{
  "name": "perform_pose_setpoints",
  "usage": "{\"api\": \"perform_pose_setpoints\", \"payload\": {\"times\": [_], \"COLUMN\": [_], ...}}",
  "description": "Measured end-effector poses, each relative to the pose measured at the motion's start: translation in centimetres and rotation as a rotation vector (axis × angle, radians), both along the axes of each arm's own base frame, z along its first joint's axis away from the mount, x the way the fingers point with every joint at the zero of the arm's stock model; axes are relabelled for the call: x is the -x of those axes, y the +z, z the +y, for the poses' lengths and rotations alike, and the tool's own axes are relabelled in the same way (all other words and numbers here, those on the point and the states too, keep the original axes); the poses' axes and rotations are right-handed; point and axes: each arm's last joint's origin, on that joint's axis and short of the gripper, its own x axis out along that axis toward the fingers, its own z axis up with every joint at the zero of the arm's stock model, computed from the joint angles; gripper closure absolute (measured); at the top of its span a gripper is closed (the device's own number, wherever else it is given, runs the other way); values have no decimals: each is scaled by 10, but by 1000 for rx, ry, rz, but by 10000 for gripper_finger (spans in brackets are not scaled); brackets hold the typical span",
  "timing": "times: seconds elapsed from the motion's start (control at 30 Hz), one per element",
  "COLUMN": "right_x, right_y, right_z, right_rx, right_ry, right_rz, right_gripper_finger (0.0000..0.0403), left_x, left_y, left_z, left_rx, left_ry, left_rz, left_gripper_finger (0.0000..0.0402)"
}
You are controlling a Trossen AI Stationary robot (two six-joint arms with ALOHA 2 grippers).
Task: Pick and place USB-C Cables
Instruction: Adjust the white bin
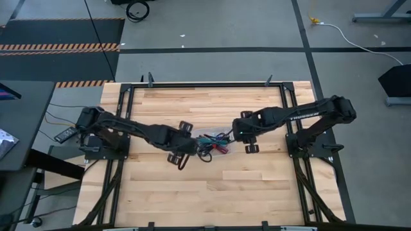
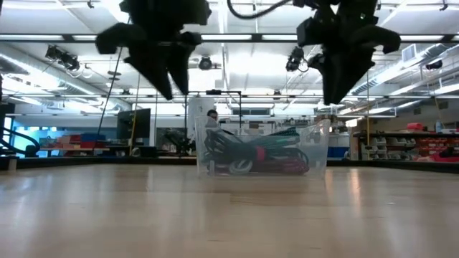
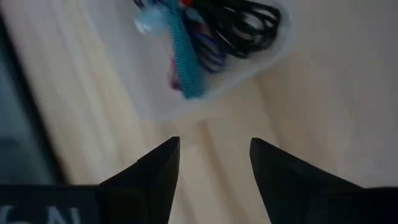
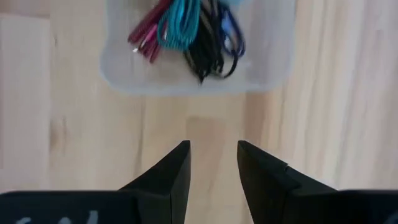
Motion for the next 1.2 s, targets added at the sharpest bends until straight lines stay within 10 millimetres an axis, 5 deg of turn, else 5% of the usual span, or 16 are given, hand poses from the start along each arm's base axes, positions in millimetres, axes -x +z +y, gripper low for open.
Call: {"api": "perform_pose_setpoints", "payload": {"times": [0.3, 0.6, 0.93, 1.2], "right_x": [8, 1, 2, 0], "right_y": [-19, -46, -47, -52], "right_z": [0, -5, -12, -13], "right_rx": [-36, -56, -53, -59], "right_ry": [-89, -101, -131, -140], "right_rz": [78, -65, -54, -92], "right_gripper_finger": [265, 265, 265, 270], "left_x": [9, -1, -10, -14], "left_y": [-6, -23, -54, -66], "left_z": [-11, 6, 16, 15], "left_rx": [98, 232, 183, 196], "left_ry": [233, 389, 417, 381], "left_rz": [-16, 26, 152, 74], "left_gripper_finger": [239, 271, 274, 285]}}
